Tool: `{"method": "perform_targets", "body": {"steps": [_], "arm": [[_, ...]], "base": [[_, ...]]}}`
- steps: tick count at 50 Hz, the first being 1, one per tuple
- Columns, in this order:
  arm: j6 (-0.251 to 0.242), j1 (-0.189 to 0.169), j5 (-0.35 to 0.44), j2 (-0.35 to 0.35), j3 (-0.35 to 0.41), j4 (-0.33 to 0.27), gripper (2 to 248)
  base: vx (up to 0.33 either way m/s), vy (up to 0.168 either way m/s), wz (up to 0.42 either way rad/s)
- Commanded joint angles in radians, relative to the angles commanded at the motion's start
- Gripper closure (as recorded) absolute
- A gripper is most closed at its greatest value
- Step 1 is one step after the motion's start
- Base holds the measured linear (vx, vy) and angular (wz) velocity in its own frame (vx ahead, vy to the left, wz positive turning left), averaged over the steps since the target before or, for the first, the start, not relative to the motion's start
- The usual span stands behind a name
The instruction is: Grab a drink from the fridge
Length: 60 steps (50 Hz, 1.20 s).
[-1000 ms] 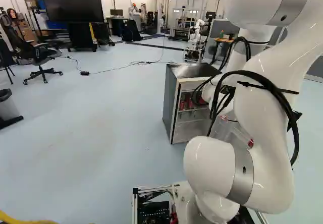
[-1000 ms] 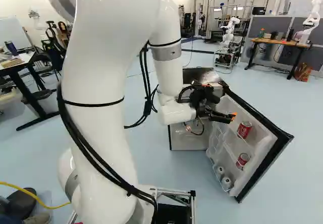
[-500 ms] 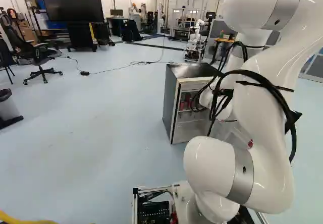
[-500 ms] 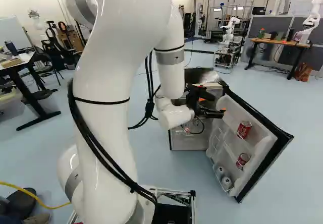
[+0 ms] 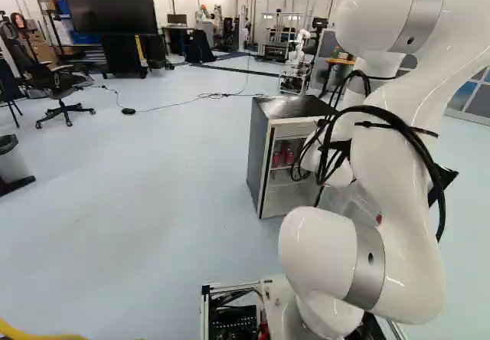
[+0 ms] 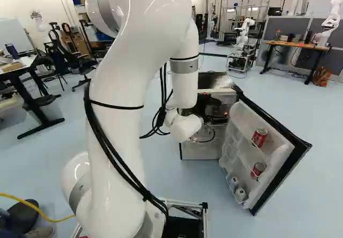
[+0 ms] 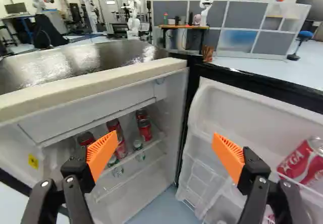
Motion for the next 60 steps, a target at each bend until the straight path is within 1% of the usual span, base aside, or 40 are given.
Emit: {"method": "perform_targets", "body": {"steps": [21,30,39,60], "arm": [[0.000,0.003,0.000,-0.072,-0.032,-0.219,3],[0.000,0.008,0.000,-0.110,-0.057,-0.300,3],[0.000,0.012,0.000,-0.148,-0.084,-0.323,3],[0.000,0.021,0.000,-0.242,-0.156,-0.326,3]], "base": [[0.000,0.000,0.000],[0.000,0.000,0.000],[0.000,0.000,0.000],[0.000,0.000,0.000]]}}
